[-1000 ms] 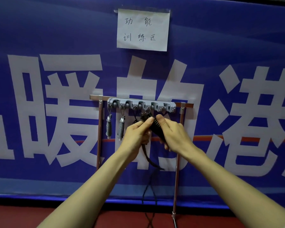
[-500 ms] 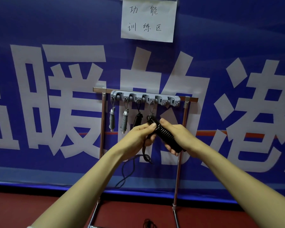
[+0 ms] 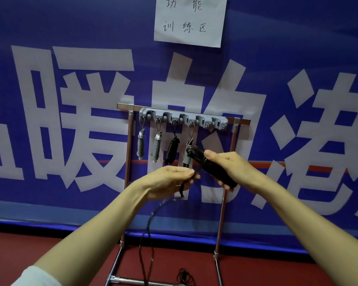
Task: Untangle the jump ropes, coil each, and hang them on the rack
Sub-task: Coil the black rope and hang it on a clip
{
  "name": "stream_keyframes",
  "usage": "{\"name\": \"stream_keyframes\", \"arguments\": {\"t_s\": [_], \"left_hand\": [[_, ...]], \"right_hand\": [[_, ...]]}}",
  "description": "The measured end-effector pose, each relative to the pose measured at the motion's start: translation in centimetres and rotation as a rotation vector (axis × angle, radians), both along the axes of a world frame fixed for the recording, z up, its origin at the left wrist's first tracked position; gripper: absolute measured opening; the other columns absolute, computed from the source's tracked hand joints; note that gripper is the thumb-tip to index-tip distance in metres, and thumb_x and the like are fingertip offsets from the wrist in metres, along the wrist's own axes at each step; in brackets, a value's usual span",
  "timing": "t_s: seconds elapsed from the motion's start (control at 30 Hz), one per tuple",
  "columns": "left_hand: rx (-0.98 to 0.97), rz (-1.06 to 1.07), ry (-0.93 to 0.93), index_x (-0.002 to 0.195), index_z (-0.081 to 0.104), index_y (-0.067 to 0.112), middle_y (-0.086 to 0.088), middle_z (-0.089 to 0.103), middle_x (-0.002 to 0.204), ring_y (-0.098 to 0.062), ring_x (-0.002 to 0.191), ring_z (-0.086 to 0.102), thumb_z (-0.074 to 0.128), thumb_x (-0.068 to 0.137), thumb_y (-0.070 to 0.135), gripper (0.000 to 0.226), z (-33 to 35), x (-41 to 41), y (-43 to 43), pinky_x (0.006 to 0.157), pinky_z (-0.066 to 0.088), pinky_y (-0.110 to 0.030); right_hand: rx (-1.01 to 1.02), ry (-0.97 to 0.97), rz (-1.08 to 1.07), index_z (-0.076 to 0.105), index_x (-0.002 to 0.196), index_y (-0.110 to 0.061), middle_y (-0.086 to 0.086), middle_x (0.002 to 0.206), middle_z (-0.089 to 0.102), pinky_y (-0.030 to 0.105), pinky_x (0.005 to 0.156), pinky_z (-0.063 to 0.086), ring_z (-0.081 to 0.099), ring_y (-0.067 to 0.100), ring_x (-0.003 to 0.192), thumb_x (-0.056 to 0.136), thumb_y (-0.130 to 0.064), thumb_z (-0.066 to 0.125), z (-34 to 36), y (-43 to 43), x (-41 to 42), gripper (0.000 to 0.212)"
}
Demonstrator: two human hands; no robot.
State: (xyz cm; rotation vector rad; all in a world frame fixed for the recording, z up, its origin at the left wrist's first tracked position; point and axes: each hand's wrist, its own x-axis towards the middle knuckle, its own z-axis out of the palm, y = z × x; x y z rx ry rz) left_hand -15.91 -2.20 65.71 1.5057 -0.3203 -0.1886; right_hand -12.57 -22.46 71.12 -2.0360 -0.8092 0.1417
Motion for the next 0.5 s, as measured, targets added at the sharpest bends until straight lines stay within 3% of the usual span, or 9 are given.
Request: {"name": "stream_keyframes", "arguments": {"t_s": [0.1,0.17,0.23,0.33,0.4,0.5], "left_hand": [[0.261,0.011,-0.165,0.069,0.071,0.022,0.001,0.057,0.073,-0.01,0.073,0.047,0.066,0.086,0.016,0.018,0.6,-0.1,0.4,0.068,0.038,-0.018],[0.439,0.001,-0.268,0.071,0.072,0.021,-0.003,0.061,0.076,-0.013,0.077,0.051,0.067,0.084,0.001,0.025,1.6,0.0,0.9,0.074,0.043,-0.016],[0.682,-0.055,-0.346,0.076,0.07,0.015,0.002,0.062,0.07,-0.005,0.069,0.054,0.068,0.083,-0.004,0.02,3.1,0.2,1.0,0.071,0.043,-0.014],[1.075,-0.101,-0.507,0.086,0.074,0.013,0.004,0.07,0.076,0.001,0.067,0.059,0.073,0.084,0.011,0.003,5.5,1.1,0.5,0.067,0.045,-0.013],[1.31,-0.003,-0.664,0.091,0.075,0.018,0.006,0.071,0.083,-0.002,0.073,0.059,0.073,0.084,0.024,0.009,6.3,1.6,0.0,0.069,0.048,-0.022],[1.311,0.213,-0.753,0.094,0.074,0.02,0.011,0.063,0.084,-0.006,0.078,0.055,0.068,0.087,0.027,0.011,5.9,1.4,-0.8,0.074,0.049,-0.032]], "right_hand": [[-0.099,-0.03,0.108,0.067,0.085,-0.009,0.012,0.059,0.057,0.029,0.046,0.043,0.051,0.027,0.048,0.077,-0.07,0.049,0.2,-0.5,-0.5,0.065],[-0.201,-0.033,0.186,0.07,0.089,-0.013,0.014,0.062,0.057,0.033,0.052,0.045,0.053,0.028,0.053,0.078,-0.071,0.048,0.3,-0.6,-1.0,0.062],[-0.354,-0.048,0.239,0.071,0.092,-0.023,0.02,0.068,0.058,0.035,0.057,0.045,0.053,0.028,0.058,0.079,-0.074,0.045,0.6,-0.5,-1.4,0.059],[-0.601,-0.114,0.244,0.067,0.083,-0.021,0.022,0.068,0.059,0.032,0.055,0.043,0.053,0.025,0.056,0.082,-0.076,0.044,0.8,0.2,-1.3,0.06],[-0.718,-0.196,0.159,0.061,0.073,-0.024,0.011,0.064,0.055,0.03,0.055,0.041,0.052,0.019,0.055,0.086,-0.073,0.043,1.0,0.6,-1.0,0.054],[-0.867,-0.371,-0.004,0.06,0.078,-0.021,0.002,0.065,0.058,0.028,0.054,0.041,0.057,0.018,0.059,0.086,-0.075,0.036,1.4,0.8,-0.4,0.06]]}}
